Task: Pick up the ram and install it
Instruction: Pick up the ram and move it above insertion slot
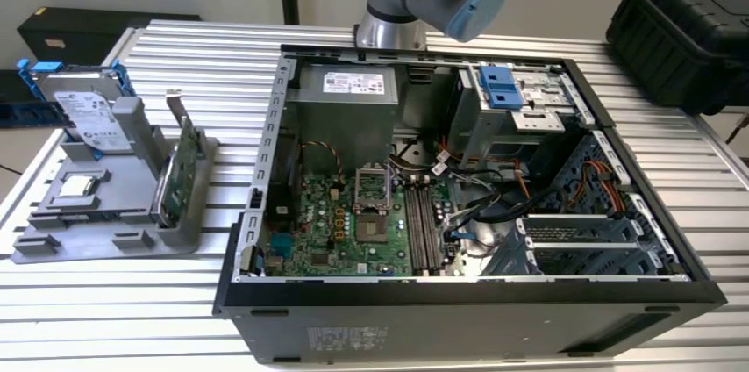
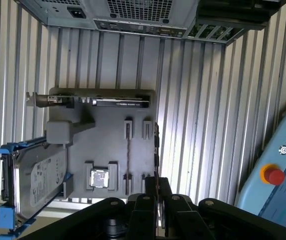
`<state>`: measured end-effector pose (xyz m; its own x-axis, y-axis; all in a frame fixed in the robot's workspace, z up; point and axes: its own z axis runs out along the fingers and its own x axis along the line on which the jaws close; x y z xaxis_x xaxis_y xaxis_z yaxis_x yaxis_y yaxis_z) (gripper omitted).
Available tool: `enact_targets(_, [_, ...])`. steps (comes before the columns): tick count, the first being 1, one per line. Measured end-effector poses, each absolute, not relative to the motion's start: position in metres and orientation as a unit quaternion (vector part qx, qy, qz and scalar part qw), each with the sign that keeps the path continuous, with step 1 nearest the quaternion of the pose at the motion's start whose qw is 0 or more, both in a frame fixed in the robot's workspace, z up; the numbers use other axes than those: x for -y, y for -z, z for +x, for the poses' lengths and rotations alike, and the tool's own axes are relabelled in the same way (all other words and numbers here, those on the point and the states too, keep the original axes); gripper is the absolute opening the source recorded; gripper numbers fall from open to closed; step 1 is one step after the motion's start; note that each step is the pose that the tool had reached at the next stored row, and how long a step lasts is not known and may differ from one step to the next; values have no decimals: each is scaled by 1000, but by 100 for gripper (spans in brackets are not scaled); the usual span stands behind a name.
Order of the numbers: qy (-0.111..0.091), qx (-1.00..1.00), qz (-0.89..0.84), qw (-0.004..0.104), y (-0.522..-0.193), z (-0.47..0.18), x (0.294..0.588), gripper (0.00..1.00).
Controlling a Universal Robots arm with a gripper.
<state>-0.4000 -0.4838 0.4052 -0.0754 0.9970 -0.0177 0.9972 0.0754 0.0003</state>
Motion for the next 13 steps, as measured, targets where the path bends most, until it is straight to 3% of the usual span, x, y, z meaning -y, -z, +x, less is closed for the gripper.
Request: enact_targets(13, [6,-733,680,7,-405,-392,484,0])
